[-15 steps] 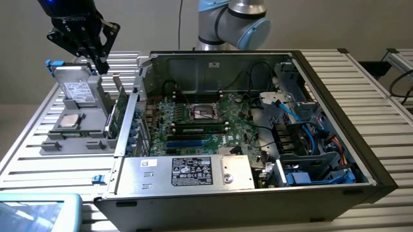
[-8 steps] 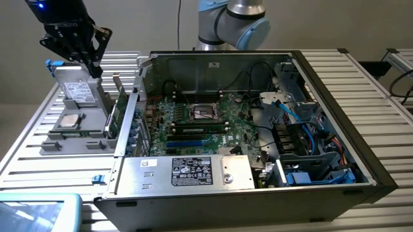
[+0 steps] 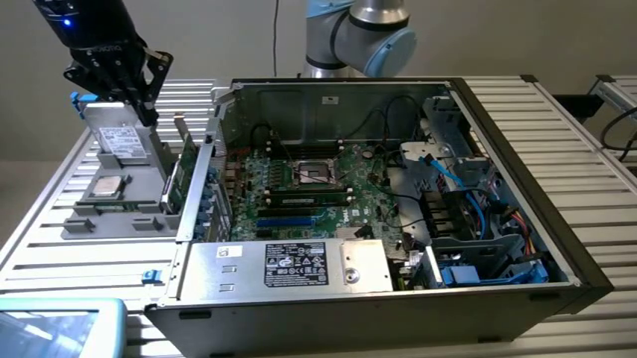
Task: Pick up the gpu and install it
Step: 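Reach for the gpu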
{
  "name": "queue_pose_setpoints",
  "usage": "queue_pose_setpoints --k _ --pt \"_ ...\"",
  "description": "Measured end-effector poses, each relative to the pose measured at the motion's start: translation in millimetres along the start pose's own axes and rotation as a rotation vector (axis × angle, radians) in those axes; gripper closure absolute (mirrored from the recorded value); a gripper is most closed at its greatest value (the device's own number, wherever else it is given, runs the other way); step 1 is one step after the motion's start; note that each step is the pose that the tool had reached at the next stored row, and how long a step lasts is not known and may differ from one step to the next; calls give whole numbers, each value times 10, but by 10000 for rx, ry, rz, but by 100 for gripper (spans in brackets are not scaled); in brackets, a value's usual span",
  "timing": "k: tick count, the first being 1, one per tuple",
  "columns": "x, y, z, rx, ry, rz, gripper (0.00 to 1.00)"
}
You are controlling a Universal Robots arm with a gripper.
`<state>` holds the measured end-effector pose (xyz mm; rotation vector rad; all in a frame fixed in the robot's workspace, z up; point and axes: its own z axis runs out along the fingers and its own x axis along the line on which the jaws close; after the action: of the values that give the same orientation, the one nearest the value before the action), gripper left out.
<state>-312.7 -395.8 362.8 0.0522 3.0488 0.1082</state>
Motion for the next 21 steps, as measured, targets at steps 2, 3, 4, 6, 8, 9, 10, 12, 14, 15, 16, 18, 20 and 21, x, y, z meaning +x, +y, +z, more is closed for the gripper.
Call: queue_pose_setpoints --k 2,3,4,6,8,9,10,12,14,15,16,18,20,21 --pt "6 -2 32 -46 4 -17 88" --pt "8 -4 50 -49 4 -24 88" --pt "11 -6 67 -50 5 -30 88" --pt "18 -9 104 -52 5 -40 88" --pt "38 -11 139 -53 5 -47 88" --pt "51 -13 156 -53 6 -51 88" --pt "59 -14 167 -54 5 -54 88" --pt "63 -14 171 -53 13 -59 88" --pt "69 -16 187 -54 12 -63 88" --pt "70 -16 189 -53 15 -64 88" --pt "70 -16 189 -52 17 -65 88" --pt "71 -16 197 -54 13 -65 88" --pt "72 -16 204 -54 14 -65 88" --pt "72 -16 206 -53 15 -65 88"
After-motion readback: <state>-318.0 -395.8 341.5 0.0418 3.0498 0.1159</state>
